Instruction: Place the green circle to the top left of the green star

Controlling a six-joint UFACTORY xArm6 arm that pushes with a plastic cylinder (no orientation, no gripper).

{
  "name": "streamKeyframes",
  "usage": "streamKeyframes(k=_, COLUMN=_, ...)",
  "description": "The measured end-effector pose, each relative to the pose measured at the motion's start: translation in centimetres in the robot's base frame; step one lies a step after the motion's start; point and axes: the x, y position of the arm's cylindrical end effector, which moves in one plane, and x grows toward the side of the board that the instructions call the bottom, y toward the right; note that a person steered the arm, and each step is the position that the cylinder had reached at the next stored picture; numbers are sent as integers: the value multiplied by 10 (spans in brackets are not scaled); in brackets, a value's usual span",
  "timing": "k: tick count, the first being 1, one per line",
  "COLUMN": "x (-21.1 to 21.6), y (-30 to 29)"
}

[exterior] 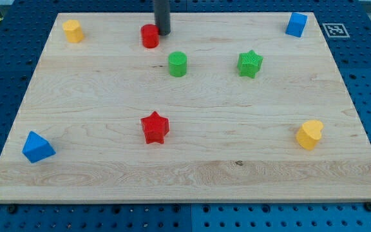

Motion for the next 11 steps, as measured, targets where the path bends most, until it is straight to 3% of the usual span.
streamKeyframes(k=1, x=-8, y=-53)
streamKeyframes(k=2, x=18, y=-71)
streamKeyframes(k=4, x=96, y=-58)
streamKeyframes(k=5, x=128, y=-20)
streamKeyframes(k=9, x=112, y=93)
streamKeyframes(k=11, x=86, y=102)
